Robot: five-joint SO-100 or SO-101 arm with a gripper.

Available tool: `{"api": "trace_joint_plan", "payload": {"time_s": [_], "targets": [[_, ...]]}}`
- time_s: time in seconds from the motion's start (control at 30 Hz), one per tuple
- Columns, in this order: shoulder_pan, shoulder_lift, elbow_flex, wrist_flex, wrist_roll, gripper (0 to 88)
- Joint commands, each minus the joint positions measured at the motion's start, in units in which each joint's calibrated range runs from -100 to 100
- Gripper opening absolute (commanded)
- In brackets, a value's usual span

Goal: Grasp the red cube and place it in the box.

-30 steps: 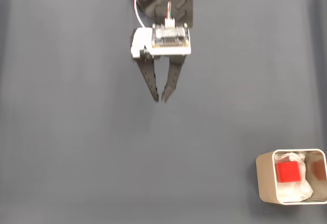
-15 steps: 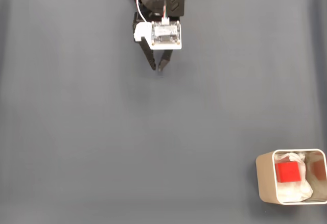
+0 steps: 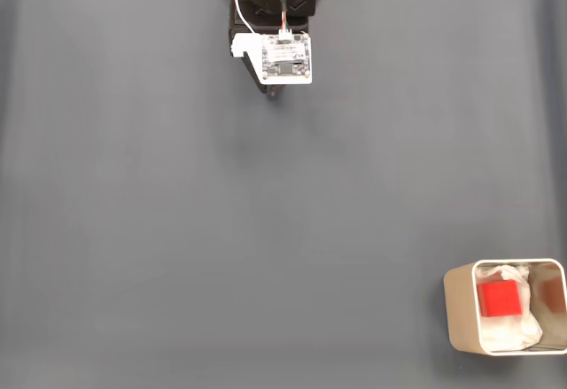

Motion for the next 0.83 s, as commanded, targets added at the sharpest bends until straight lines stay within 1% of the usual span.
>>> {"api": "trace_joint_plan", "payload": {"time_s": [0.0, 0.8], "targets": [[-0.98, 0.09, 0.81, 1.2, -1.66, 0.3], [-0.7, 0.0, 0.81, 1.2, -1.81, 0.4]]}}
